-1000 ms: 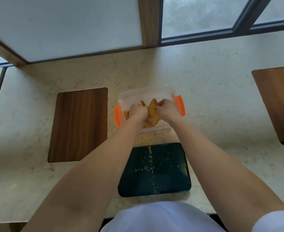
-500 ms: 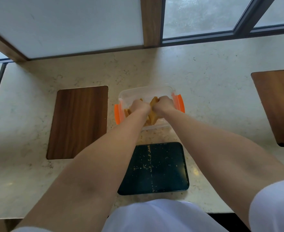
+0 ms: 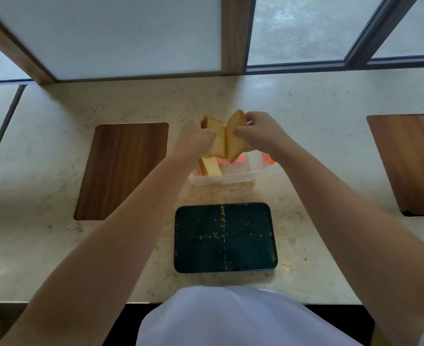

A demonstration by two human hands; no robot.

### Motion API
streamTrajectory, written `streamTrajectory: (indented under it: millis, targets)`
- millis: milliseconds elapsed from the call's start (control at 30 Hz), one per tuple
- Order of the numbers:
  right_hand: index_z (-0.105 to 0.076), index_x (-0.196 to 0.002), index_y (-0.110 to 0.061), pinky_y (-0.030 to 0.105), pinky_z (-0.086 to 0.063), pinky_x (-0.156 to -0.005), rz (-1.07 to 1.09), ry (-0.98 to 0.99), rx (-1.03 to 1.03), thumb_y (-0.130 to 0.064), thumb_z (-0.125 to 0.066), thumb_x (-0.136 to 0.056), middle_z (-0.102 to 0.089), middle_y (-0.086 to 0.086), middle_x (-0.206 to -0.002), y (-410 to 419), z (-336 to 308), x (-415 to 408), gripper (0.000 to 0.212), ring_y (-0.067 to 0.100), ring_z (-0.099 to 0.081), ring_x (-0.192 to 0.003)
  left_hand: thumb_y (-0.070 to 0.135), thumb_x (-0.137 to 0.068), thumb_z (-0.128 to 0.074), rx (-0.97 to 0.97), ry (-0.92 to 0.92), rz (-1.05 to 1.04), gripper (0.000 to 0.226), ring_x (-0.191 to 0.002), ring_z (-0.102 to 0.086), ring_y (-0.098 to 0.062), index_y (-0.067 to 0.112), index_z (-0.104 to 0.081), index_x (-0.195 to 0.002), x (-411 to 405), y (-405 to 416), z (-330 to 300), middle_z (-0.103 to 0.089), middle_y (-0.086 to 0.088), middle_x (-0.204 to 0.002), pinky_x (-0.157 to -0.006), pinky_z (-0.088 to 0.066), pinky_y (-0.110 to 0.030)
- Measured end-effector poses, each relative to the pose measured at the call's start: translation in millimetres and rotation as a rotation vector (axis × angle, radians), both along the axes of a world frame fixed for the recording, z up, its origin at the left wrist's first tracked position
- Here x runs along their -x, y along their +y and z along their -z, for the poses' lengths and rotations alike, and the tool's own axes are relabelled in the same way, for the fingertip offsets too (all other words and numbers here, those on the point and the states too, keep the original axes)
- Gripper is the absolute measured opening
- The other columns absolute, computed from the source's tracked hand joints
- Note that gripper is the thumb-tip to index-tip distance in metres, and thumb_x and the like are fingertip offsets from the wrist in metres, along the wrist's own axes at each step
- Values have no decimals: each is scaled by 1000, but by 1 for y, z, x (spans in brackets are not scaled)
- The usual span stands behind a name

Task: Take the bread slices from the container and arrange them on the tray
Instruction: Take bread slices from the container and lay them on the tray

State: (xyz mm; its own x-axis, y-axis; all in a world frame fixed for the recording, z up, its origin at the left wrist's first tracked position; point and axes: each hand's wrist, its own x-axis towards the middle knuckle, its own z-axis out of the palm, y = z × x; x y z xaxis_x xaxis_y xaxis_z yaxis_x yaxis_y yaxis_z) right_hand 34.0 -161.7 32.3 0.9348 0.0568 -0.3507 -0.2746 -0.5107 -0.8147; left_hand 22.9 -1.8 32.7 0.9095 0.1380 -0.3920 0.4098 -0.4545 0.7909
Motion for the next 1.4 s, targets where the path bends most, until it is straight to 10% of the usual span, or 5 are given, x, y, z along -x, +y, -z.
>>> streamTrajectory:
  millis: [167, 367, 633, 1033, 1400]
  targets:
    - [-59, -109, -23, 19, -54, -62, -45, 48, -183, -23, -65, -92, -66, -4, -106, -5, -12, 57, 18, 12, -67, -90, 15, -94, -58, 98, -21, 84, 13, -60, -61, -8, 11, -69, -101, 65, 30, -15, -63, -11, -82, -54, -53, -21]
    - [-63, -100, -38, 32, -62, -78, -50, 271, -297, -34, -69, -87, -73, -10, -101, 13, 43, 142, 15, 4, -72, -84, 20, -97, -58, 157, 215, 25, 11, -100, -68, -39, 19, -67, -104, 151, 49, 28, -70, -21, -109, -91, -56, -58]
    - [-64, -101, -32, 39, -61, -82, -7, 475, -143, -32, -67, -86, -70, -2, -104, 46, 114, 194, 15, 15, -68, -95, 19, -98, -58, 152, 448, -265, 37, -114, -59, -31, 14, -57, -135, 222, 77, 91, -62, -13, -127, -103, -49, -54]
    - [-52, -120, -8, 42, -56, -80, 682, 800, -785, -1, -54, -99, -60, 14, -117, 81, 148, 160, 22, 31, -61, -106, 13, -95, -56, 232, 343, -562, 23, -111, -62, -36, 11, -65, -116, 221, 137, 97, -66, -19, -117, -99, -52, -56]
    - [-48, -140, -11, 44, -54, -96, 513, 728, -380, -12, -61, -98, -56, 8, -126, 107, 156, 152, 44, 24, -56, -102, 14, -93, -57, 332, 316, -592, 9, -98, -61, -30, 13, -64, -99, 208, 153, 105, -65, -11, -103, -87, -51, -45]
